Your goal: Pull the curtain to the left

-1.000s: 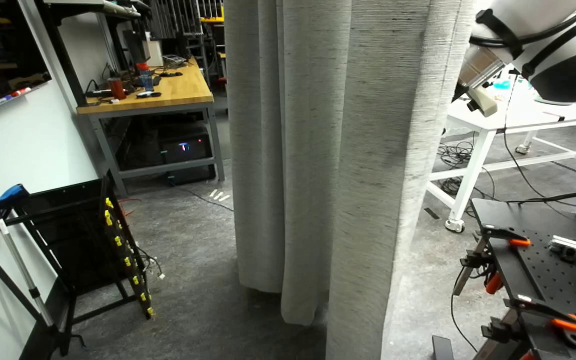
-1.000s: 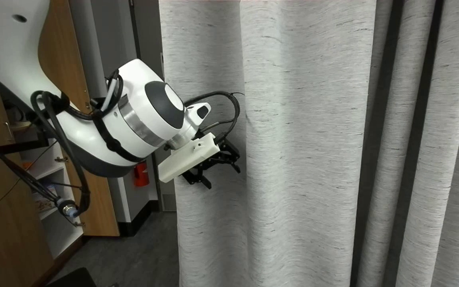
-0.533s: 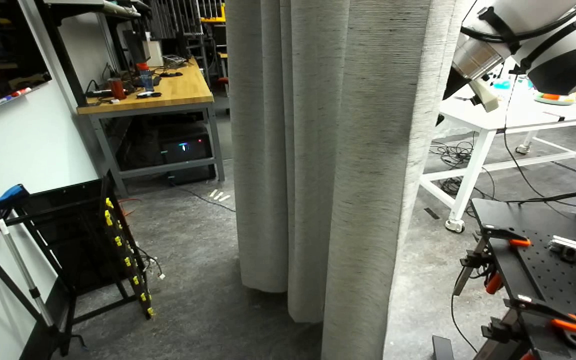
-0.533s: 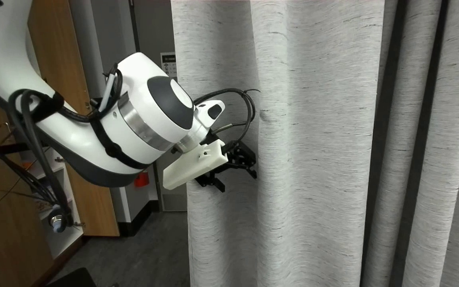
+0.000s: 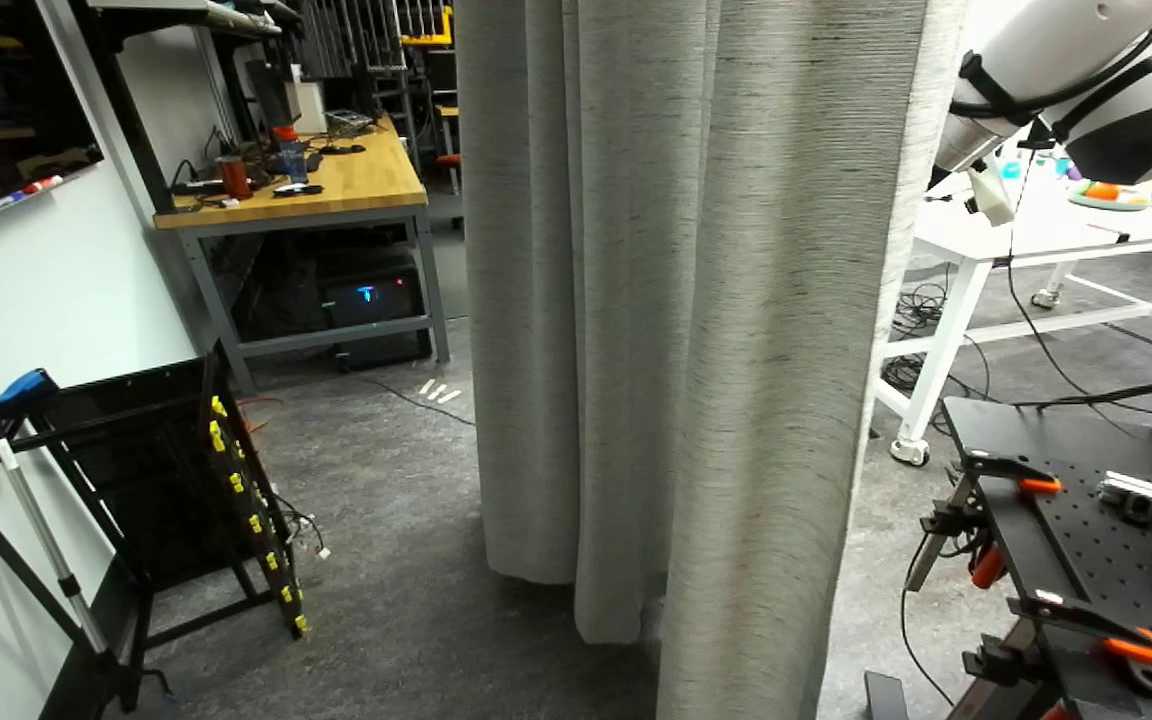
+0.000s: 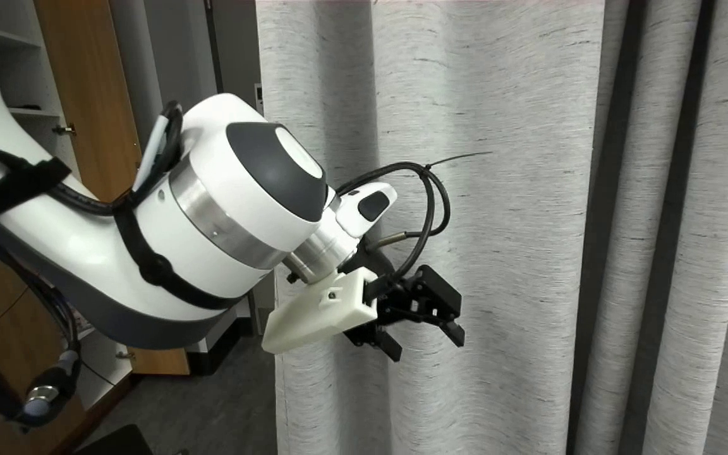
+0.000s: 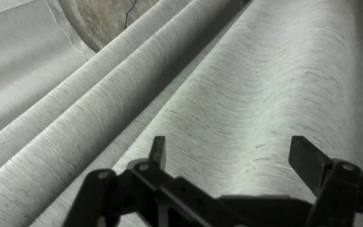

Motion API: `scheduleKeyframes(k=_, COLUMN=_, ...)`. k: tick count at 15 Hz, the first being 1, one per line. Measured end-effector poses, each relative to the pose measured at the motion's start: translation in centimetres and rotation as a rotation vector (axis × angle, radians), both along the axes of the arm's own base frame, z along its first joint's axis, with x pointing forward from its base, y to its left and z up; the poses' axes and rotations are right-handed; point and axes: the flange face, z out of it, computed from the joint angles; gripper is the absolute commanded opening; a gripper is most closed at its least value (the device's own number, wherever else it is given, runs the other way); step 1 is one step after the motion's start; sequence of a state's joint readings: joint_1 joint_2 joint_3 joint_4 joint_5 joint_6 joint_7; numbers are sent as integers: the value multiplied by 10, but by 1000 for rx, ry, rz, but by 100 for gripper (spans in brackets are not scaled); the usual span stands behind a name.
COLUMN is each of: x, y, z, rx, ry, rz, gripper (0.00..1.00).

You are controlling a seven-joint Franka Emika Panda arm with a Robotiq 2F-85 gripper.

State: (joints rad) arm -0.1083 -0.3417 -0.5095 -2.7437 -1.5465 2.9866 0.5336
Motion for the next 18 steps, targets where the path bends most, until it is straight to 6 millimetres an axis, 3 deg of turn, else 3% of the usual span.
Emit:
scheduleKeyframes(k=4, x=-7, y=-6, z=-8, rx=12, ry=2, rz=-42, gripper=100)
scheduleKeyframes(k=8, x=0, y=16, z=1, rx=72, ry=-59, rz=17, gripper=100)
scheduleKeyframes(k=13, x=20, y=46, z=40, rx=148, ry=-195, rz=67, gripper=100)
scheduleKeyframes(k=18, x=54, y=50, z=100, rx=212, ry=-366, rz=43, gripper=100)
